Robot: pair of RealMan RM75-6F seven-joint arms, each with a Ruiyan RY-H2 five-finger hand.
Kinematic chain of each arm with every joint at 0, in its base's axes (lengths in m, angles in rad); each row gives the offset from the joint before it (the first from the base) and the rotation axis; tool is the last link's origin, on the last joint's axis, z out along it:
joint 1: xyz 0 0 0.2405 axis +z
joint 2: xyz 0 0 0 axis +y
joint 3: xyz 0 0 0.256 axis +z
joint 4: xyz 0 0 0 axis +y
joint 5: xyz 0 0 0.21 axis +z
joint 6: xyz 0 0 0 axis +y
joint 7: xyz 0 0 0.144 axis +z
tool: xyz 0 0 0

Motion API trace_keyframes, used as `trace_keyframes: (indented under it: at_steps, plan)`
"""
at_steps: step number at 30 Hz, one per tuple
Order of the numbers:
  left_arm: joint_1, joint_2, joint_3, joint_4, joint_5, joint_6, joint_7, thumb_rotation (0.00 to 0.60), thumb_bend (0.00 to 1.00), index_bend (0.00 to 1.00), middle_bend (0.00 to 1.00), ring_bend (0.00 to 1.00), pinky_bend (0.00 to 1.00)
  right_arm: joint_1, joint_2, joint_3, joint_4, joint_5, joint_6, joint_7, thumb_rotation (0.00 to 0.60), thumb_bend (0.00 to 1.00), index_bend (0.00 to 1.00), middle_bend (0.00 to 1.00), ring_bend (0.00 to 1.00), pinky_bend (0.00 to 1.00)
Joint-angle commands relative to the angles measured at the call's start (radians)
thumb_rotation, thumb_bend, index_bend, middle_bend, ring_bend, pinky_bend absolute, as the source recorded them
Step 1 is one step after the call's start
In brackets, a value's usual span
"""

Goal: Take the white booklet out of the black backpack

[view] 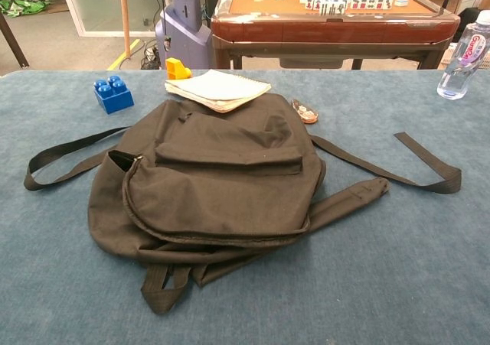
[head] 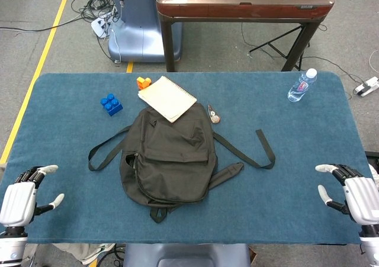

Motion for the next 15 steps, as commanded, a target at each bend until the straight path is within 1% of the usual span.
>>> trace_keyframes:
  at_steps: [1,3,7,9,15]
  plan:
    - [-0.001,0.001,0.001,-0.003,0.0,-0.002,0.003,0.6,0.22,0.33,0.33,0.22,0.23,0.015,0.005,-0.002,-0.009,-0.02,-0.015,-0.005,0.6,0.37,0.34,0.37,0.32,0.39]
    - [-0.002,0.004,0.002,-0.009,0.0,-0.005,0.007,0.6,0.22,0.33,0.33,0.22,0.23,0.036,0.011,-0.006,-0.019,-0.047,-0.039,-0.014,0.6,0.36,0.34,0.37,0.32,0.39]
    - [-0.004,0.01,0.001,-0.018,0.006,-0.005,0.012,0.6,0.22,0.33,0.33,0.22,0.23,0.09,0.019,-0.011,-0.05,-0.099,-0.103,-0.035,0.6,0.29,0.34,0.37,0.32,0.39]
    - [-0.003,0.013,0.002,-0.024,0.008,-0.002,0.014,0.6,0.22,0.33,0.33,0.22,0.23,0.125,0.012,-0.007,-0.063,-0.121,-0.143,-0.051,0.6,0.27,0.34,0.37,0.32,0.39]
    - [0.0,0.022,0.011,-0.045,0.021,-0.002,0.017,0.6,0.22,0.33,0.33,0.22,0.23,0.243,-0.044,0.024,-0.087,-0.107,-0.288,-0.055,0.6,0.21,0.34,0.37,0.31,0.39]
